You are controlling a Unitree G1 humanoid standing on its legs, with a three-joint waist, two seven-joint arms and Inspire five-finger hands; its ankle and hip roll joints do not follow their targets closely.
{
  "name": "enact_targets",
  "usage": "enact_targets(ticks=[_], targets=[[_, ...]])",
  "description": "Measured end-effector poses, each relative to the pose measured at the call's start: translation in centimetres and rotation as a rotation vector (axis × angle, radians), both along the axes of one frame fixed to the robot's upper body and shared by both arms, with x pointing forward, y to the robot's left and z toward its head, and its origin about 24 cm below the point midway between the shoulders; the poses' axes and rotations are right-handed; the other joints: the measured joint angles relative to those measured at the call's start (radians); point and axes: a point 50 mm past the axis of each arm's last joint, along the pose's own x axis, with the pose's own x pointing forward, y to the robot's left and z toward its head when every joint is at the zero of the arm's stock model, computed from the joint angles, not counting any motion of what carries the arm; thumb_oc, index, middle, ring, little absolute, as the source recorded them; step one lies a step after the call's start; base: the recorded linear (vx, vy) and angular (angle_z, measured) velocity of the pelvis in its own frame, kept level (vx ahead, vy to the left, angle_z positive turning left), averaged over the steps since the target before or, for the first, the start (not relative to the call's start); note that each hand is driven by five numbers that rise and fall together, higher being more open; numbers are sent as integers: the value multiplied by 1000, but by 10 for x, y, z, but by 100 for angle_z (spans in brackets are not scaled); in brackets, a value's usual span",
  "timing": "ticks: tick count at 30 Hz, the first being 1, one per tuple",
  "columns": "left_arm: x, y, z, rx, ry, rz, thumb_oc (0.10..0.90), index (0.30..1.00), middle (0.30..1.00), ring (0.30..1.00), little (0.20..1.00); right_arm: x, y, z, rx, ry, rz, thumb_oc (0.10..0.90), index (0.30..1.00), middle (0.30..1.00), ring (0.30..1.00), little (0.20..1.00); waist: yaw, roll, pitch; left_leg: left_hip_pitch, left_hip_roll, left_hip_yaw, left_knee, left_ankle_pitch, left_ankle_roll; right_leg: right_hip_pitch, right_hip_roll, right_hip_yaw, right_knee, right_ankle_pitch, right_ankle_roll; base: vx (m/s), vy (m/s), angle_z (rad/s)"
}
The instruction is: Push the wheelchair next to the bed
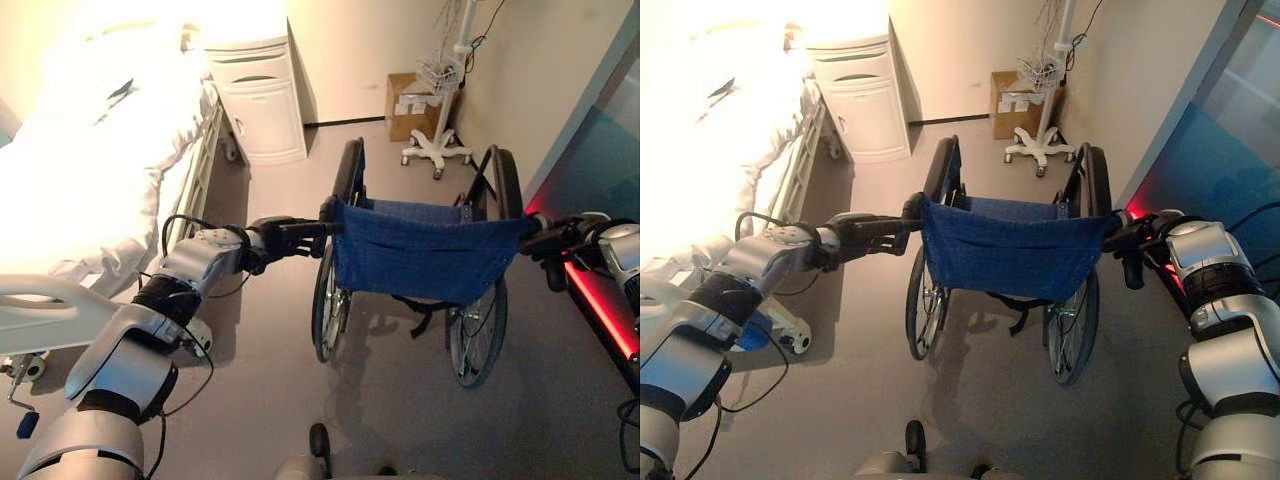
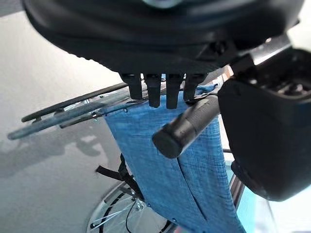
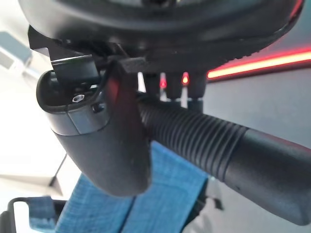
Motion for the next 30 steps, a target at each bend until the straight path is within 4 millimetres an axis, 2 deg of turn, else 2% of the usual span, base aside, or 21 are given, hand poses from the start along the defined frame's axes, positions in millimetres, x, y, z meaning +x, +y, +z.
enact_targets(ticks=[1, 2, 3, 4, 5, 6, 11, 17, 22, 23, 24, 27, 30], targets=[[0, 0, 0, -4, 1, 3, 800, 900, 900, 900, 900, 0, 0, 0, 0, 0, 0, 400, 300, 300, 300, 300, 0, 0, 0, 0, 0, 0, 0, -1, 1, 0, -1, 0, 0, 0, 0, 51, 44, -1], [0, 0, -1, -13, 4, 10, 748, 822, 822, 822, 822, 0, 1, 0, 1, 1, 1, 400, 300, 300, 300, 300, 0, 0, 0, 0, 0, -1, 1, -6, 8, 0, 0, 0, 0, 0, 0, 42, 32, -4], [0, 0, -1, -13, 3, 14, 748, 822, 822, 822, 822, 0, 1, -1, 1, 1, 3, 400, 300, 300, 300, 300, 0, 0, 0, 1, 0, -2, 1, -8, 13, 0, 0, 1, 1, 0, 0, 62, 48, -6], [0, 0, -1, -12, 2, 19, 513, 469, 469, 469, 469, 1, 2, -1, 2, 1, 4, 400, 300, 300, 300, 300, 0, 0, 0, 3, -1, -2, 1, -9, 19, 0, -1, 3, 3, 0, 1, 61, 46, -8], [1, 1, -2, -8, 0, 29, 430, 345, 345, 345, 345, 1, 2, -1, 3, 2, 7, 400, 300, 300, 300, 300, 0, 0, 0, 5, -1, -2, 1, -12, 25, 0, -2, 6, 6, -1, 2, 59, 45, -8], [1, 2, -2, -5, 0, 38, 400, 300, 300, 300, 300, 1, 3, -2, 3, 2, 8, 400, 300, 300, 300, 300, 0, 0, 0, 6, -2, -3, 1, -12, 27, 0, -2, 9, 7, -2, 3, 59, 47, -10], [4, 14, -6, 59, -10, 113, 400, 300, 300, 300, 300, 6, 11, -4, -4, 6, 30, 400, 300, 300, 300, 300, -5, -1, 0, 18, -6, -25, 4, -20, 44, -1, -6, 30, 24, -5, 8, 50, 52, -10], [6, 5, -17, 57, 8, 153, 400, 300, 300, 300, 300, 9, 20, -9, -5, 19, 53, 400, 300, 300, 300, 300, -25, -5, 1, 23, -14, -17, 34, -41, 58, -8, -32, 33, 77, -31, 22, 44, 66, -7], [5, -5, -33, 40, 76, 161, 400, 300, 300, 300, 300, 8, 21, -16, -12, 44, 59, 400, 300, 300, 300, 300, -27, -10, 4, 20, -20, 3, 80, -89, 82, -72, -80, 34, 257, -88, 55, 62, 30, -12], [4, -5, -34, 38, 84, 160, 400, 300, 300, 300, 300, 7, 21, -19, -10, 50, 58, 400, 300, 300, 300, 300, -27, -9, 4, 19, -15, -1, 84, -94, 84, -88, -85, 35, 296, -92, 60, 105, -28, -1], [4, -5, -35, 43, 92, 153, 400, 300, 300, 300, 300, 5, 20, -24, -7, 66, 55, 400, 300, 300, 300, 300, -27, -9, 5, 20, -7, -38, 87, -97, 84, -117, -95, 53, 373, -93, 61, 86, -45, 4], [3, -7, -37, 59, 104, 130, 400, 300, 300, 300, 300, -2, 15, -33, 11, 110, 51, 400, 300, 300, 300, 300, -37, -19, 7, 29, -8, -72, 83, -97, 85, -153, -114, 62, 484, -93, 61, 115, -92, 20], [3, -8, -38, 55, 114, 125, 400, 300, 300, 300, 300, -2, 15, -35, 14, 115, 54, 400, 300, 300, 300, 300, -46, -26, 5, 26, -9, -74, 59, -97, 84, -178, -112, 110, 507, -91, 62, 114, -124, 16]])
